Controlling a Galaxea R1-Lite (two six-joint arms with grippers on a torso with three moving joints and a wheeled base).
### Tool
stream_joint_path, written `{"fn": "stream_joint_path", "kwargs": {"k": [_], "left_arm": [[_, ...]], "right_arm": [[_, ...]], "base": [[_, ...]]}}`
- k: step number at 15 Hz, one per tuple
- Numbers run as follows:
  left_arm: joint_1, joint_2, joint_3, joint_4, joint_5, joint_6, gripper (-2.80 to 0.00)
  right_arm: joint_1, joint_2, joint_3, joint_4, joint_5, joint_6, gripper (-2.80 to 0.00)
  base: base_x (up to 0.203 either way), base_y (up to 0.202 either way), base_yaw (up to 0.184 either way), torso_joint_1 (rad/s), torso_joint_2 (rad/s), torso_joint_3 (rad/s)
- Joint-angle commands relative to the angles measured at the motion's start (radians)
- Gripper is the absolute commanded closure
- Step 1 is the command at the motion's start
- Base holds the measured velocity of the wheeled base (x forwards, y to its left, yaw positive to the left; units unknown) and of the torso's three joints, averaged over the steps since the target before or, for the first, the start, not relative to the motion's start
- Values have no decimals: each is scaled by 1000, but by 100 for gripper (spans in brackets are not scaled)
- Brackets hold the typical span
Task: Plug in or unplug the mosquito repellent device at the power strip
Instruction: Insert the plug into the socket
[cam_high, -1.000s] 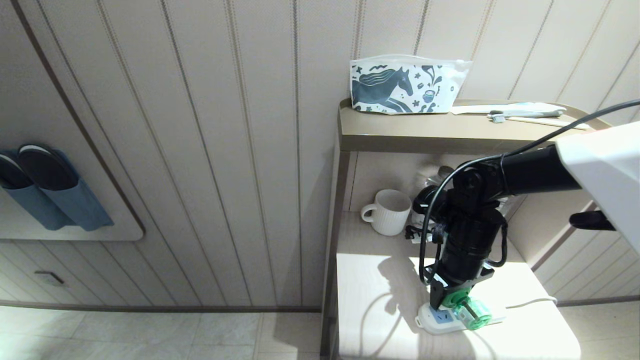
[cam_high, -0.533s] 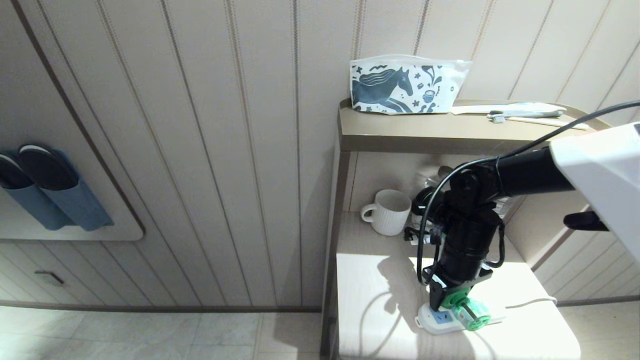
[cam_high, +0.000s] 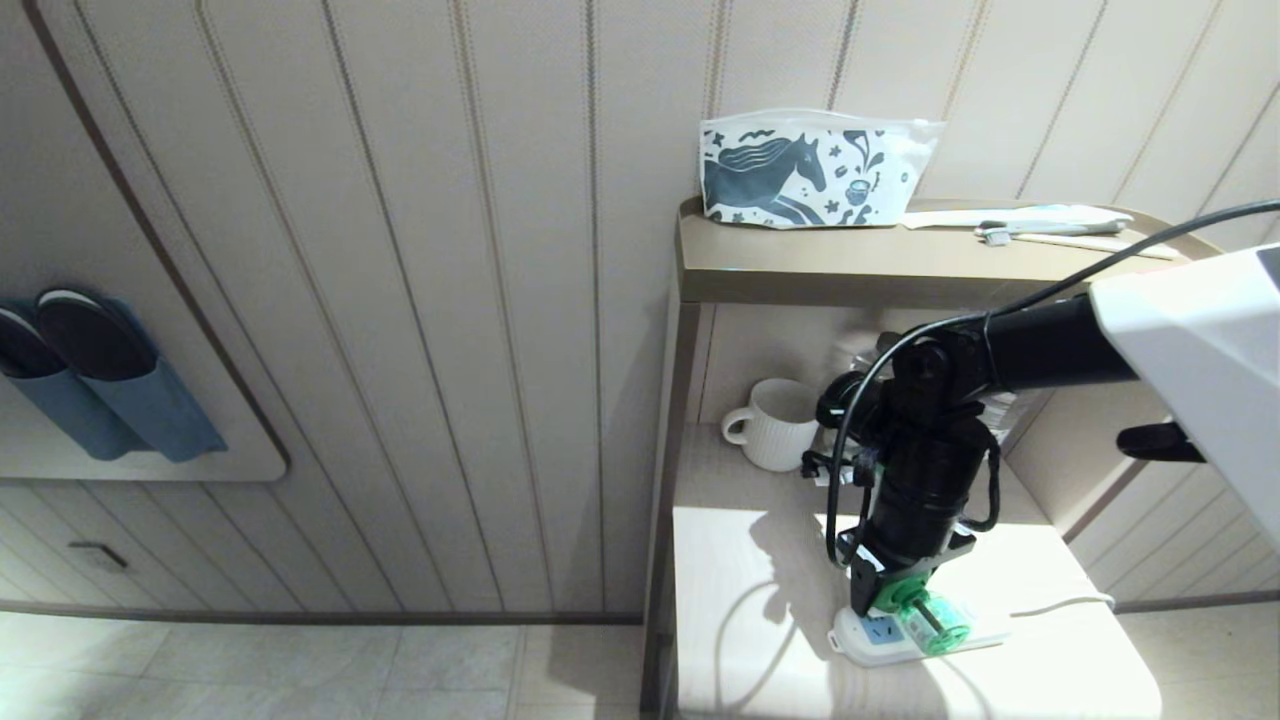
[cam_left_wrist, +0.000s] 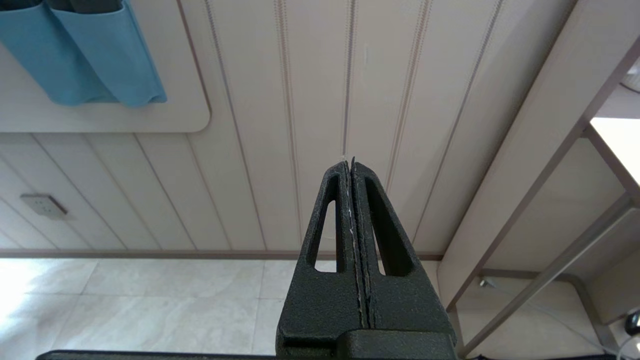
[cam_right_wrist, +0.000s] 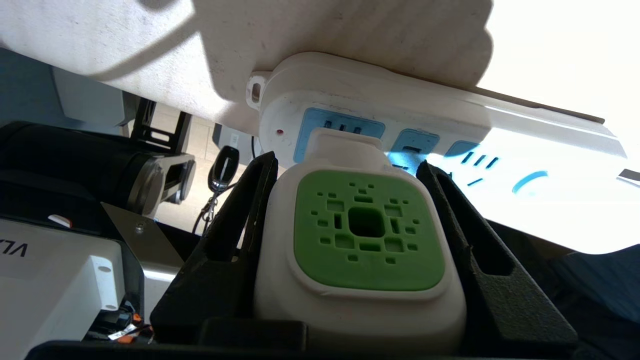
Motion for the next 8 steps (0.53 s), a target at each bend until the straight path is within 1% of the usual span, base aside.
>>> {"fn": "stream_joint_path", "kwargs": {"k": [1, 8], "left_arm": [[0, 1, 0, 0, 1, 0, 0], [0, 1, 0, 0, 0, 0, 0]], "right_arm": [[2, 4, -2, 5, 0, 0, 0], [2, 2, 9, 6, -1, 1, 0]], "base": [[0, 0, 0, 0, 0, 0], [0, 0, 0, 0, 0, 0]]}}
